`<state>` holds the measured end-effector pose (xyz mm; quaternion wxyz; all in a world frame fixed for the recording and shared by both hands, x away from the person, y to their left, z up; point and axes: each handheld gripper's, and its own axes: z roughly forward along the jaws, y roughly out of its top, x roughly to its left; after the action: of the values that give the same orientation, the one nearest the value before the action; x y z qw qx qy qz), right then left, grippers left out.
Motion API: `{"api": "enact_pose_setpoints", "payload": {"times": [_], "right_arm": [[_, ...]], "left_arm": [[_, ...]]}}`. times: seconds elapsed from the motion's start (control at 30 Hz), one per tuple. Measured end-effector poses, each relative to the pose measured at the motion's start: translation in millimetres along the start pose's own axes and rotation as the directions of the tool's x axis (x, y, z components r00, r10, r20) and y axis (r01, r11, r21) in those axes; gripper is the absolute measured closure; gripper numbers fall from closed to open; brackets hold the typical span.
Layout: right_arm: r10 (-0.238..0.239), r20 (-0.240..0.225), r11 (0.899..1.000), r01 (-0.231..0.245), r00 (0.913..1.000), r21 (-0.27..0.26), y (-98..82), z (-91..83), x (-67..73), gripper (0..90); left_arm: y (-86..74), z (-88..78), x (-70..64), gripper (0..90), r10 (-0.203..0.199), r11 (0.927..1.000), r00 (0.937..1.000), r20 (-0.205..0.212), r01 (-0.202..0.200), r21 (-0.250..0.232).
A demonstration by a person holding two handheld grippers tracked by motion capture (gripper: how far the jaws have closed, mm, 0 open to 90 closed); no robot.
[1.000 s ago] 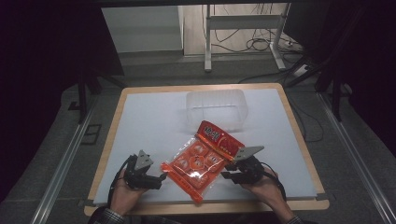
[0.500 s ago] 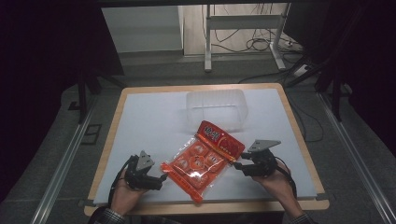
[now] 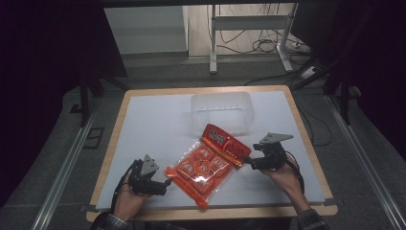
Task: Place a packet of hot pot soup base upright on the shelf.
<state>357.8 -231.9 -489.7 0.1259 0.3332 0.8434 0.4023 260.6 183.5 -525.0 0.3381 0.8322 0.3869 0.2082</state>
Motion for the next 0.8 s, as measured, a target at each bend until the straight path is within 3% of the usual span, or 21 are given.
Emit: {"api": "enact_pose_setpoints", "payload": {"times": [0.27,0.47,0.63,0.8], "right_arm": [[-0.004,-0.071,1.000,0.006,0.9974,0.030,14.3,26.1,-5.5,32.3],[0.003,-0.136,0.998,0.006,0.9907,0.066,23.1,44.6,-4.5,44.4],[-0.014,-0.170,0.996,0.029,0.9854,0.085,31.9,54.6,-1.6,56.5],[-0.020,-0.198,0.991,0.046,0.9800,0.128,37.6,69.8,3.0,62.9]], "left_arm": [[-0.2,-0.1,0.2,5.9,0.001,1.0000,1.0000,-0.002,-0.001,0.002],[-0.2,0.1,0.0,5.9,0.002,1.0000,1.0000,0.000,-0.002,0.002],[-0.2,0.0,0.0,5.9,0.003,1.0000,1.0000,0.000,-0.003,0.002],[-0.2,0.1,-0.3,5.9,0.004,1.0000,1.0000,0.000,-0.004,0.002]]}}
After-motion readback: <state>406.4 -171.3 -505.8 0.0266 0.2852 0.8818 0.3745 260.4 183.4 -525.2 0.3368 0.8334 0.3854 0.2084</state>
